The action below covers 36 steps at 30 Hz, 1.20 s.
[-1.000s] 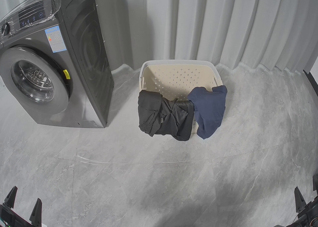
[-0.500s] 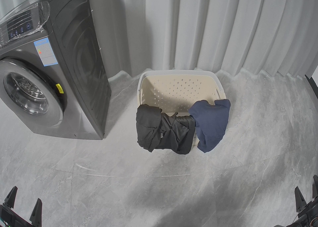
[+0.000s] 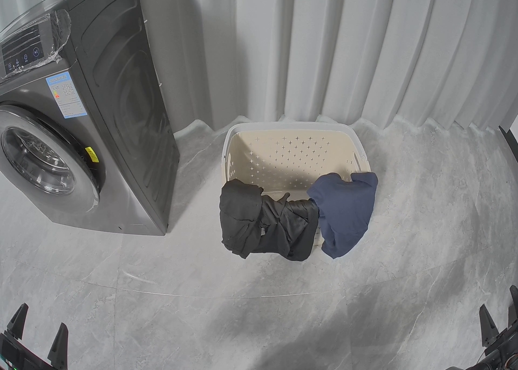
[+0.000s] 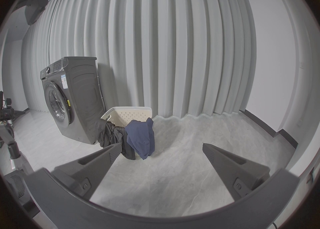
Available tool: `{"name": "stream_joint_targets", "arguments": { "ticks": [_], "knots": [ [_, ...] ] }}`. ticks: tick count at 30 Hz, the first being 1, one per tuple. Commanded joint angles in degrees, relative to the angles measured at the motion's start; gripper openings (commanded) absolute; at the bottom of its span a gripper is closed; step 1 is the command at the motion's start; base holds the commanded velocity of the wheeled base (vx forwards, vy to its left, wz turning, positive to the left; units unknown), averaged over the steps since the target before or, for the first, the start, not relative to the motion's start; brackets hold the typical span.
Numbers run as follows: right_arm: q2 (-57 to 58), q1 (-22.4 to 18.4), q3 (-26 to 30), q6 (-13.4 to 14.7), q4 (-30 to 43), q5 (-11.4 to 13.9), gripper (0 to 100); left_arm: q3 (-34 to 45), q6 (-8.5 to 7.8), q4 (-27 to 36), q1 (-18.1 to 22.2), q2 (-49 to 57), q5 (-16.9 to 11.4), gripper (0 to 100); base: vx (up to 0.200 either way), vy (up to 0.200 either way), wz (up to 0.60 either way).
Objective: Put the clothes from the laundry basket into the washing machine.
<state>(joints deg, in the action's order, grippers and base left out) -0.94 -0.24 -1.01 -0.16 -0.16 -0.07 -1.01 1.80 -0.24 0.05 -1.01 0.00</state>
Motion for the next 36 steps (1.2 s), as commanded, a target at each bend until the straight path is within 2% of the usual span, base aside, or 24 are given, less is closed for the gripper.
{"name": "stream_joint_targets", "arguments": {
  "ticks": [1, 9, 30, 36],
  "knots": [
    [0.94, -0.02, 1.01, -0.02, -0.02, -0.01, 100, 1.01, 0.04, -0.02, 0.04, 0.84, 0.00, 100, 0.000, 0.000, 0.00],
    [0.94, -0.02, 1.01, -0.02, -0.02, -0.01, 100, 1.01, 0.04, -0.02, 0.04, 0.84, 0.00, 100, 0.000, 0.000, 0.00],
    [0.94, -0.02, 1.01, -0.02, -0.02, 0.07, 100, 1.01, 0.13, -0.02, 0.04, 0.75, 0.00, 100, 0.200, 0.000, 0.00],
    [0.94, -0.02, 1.01, -0.02, -0.02, 0.07, 100, 1.01, 0.13, -0.02, 0.04, 0.75, 0.00, 100, 0.000, 0.000, 0.00]
  ]
}}
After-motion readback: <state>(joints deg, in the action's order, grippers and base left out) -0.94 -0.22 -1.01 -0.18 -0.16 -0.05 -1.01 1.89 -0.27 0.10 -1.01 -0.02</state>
